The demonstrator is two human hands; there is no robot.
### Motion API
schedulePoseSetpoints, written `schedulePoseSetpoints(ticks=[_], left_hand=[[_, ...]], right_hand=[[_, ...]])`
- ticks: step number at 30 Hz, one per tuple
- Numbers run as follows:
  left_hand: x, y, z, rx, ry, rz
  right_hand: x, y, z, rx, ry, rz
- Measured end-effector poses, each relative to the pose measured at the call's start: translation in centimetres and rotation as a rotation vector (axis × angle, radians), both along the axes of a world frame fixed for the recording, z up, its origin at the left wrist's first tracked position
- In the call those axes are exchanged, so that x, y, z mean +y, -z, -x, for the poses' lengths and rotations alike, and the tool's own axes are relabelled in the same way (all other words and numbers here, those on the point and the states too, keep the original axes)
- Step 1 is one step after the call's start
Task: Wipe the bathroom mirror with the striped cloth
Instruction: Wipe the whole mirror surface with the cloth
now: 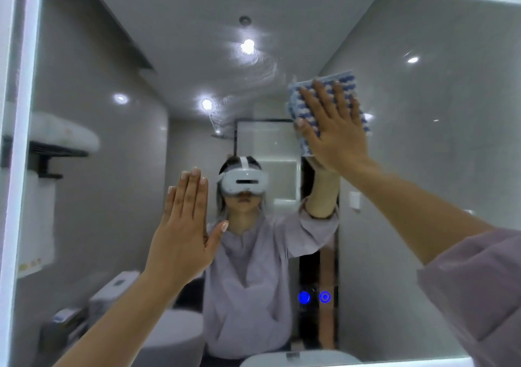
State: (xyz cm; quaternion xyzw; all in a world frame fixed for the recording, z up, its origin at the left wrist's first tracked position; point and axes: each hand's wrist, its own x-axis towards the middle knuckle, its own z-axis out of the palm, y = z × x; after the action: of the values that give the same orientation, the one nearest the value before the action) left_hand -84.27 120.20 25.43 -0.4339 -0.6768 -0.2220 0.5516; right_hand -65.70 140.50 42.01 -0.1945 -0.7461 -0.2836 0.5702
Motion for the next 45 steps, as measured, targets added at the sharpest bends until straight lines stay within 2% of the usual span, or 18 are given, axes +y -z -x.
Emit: schedulePoseSetpoints(ticks=[8,18,25,32,45], left_hand=[[0.1,0.1,0.3,0.010,-0.006,0.003],[0.3,0.2,0.6,0.007,-0.012,0.006],[0.3,0.3,0.6,0.004,0.006,-0.005],[0.4,0.3,0.7,0.006,-0.003,-0.014],[0.1,0.1,0.4,0.012,-0.013,-0.010]], right_hand=[[5.2,0.4,-5.3,0.208,0.056,0.223],[2.2,-0.5,-1.0,0.362,0.020,0.358],[-5.5,-1.5,6.4,0.201,-0.032,0.136],[-12.8,-1.3,13.4,-0.076,-0.101,-0.050],[-10.3,-4.2,11.0,-0.180,-0.034,-0.188]])
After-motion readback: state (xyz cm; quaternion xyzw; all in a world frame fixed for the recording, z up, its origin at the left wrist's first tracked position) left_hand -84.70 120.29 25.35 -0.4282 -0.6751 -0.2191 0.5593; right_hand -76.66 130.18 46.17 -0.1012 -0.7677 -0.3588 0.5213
